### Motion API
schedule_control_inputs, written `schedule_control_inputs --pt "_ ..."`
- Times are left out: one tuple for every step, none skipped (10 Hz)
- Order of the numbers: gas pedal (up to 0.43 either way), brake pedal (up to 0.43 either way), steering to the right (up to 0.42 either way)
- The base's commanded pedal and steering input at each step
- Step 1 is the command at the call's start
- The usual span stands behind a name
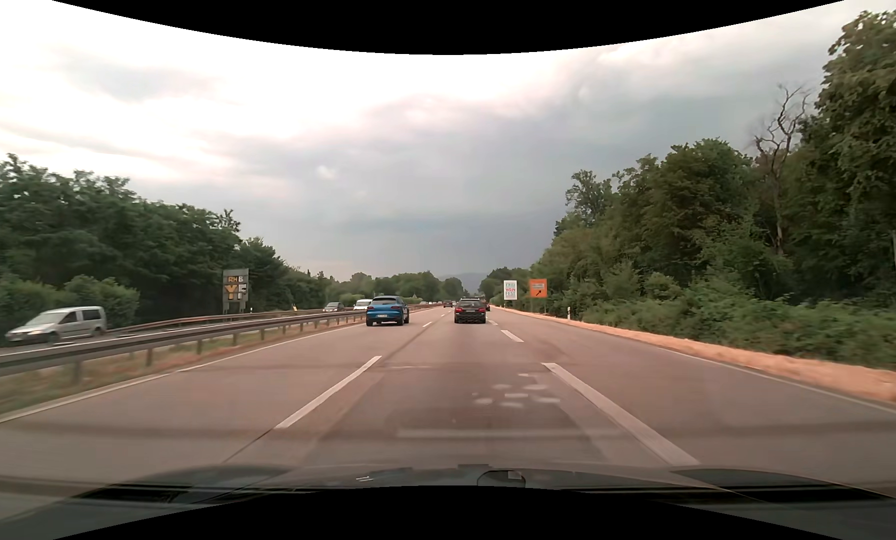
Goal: Follow the waypoints while adhering to traffic rules and regulations
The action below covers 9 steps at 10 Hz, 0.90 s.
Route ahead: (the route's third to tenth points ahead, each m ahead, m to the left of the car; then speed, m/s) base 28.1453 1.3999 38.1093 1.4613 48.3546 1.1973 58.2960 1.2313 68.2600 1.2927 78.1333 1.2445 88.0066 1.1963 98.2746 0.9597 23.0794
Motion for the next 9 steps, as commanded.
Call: schedule_control_inputs --pt "0.138 0.0 0.0" --pt "0.138 0.0 0.0" --pt "0.138 0.0 0.0" --pt "0.138 0.0 0.0" --pt "0.138 0.0 0.0" --pt "0.138 0.0 0.0" --pt "0.138 0.0 0.0" --pt "0.138 0.0 0.0" --pt "0.138 0.0 0.0"
